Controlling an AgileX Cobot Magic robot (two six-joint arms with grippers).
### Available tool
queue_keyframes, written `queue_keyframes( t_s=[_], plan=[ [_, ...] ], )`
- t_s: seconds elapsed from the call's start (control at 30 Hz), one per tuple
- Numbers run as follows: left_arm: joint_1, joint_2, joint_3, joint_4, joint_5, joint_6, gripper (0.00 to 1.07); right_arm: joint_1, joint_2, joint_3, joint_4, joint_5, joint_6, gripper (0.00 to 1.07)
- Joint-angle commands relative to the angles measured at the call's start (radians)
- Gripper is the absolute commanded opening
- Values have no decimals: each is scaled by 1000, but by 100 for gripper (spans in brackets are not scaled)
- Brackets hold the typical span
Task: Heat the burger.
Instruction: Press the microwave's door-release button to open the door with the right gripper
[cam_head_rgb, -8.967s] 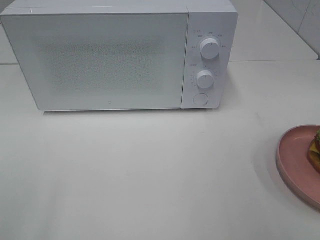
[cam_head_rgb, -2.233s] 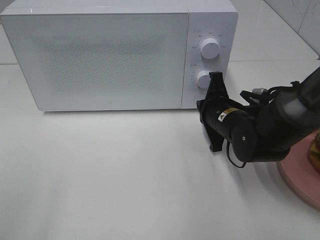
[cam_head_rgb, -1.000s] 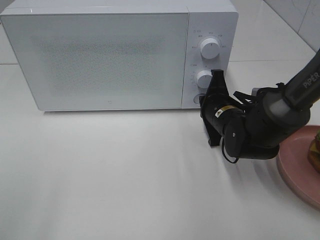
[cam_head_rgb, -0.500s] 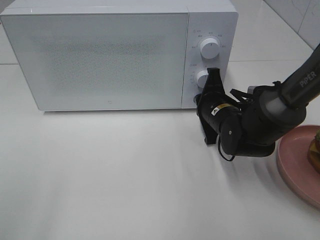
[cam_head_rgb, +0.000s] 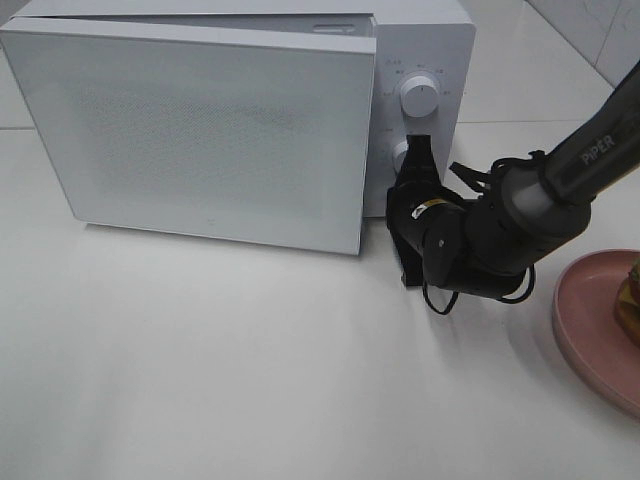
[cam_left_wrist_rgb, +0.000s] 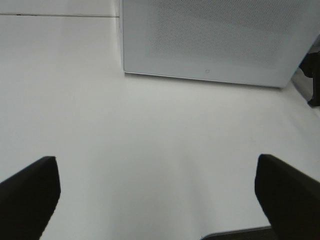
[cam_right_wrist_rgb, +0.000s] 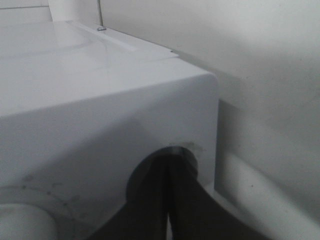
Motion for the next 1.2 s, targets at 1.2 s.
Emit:
queue_keyframes(
  t_s=[1.2],
  plan=[
    [-5,-2,2,3,-2,2,98,-23,-145,-16,-90,167,-49,0]
  ],
)
